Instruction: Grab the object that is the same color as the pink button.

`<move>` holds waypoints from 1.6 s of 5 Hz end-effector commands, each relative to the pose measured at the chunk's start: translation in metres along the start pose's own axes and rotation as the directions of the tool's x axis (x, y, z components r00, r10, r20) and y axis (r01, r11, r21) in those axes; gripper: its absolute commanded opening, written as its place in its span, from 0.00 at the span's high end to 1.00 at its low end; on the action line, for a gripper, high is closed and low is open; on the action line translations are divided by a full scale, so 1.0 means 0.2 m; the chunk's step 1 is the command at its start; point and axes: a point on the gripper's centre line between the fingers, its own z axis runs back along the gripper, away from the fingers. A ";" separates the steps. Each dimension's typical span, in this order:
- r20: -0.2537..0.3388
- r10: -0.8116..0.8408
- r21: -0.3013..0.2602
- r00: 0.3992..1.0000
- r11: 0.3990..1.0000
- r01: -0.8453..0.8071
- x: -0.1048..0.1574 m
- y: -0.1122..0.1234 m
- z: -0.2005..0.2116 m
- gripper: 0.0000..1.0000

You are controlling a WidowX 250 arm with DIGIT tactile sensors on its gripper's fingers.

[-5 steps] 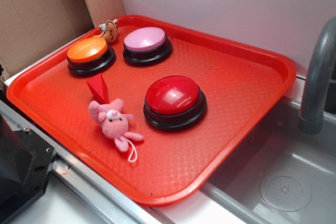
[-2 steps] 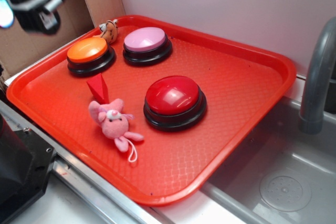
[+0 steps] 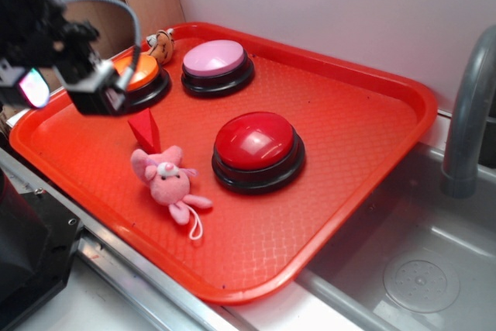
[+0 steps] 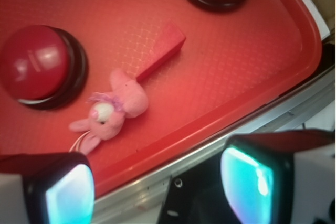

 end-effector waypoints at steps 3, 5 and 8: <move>0.026 -0.048 -0.001 0.999 0.999 0.048 0.11 -0.17 -0.40 0.00; 0.003 -0.053 0.005 0.999 0.999 0.053 0.06 -0.16 -0.51 0.00; 0.025 -0.151 -0.018 0.988 0.988 0.152 0.05 -0.10 -0.42 1.00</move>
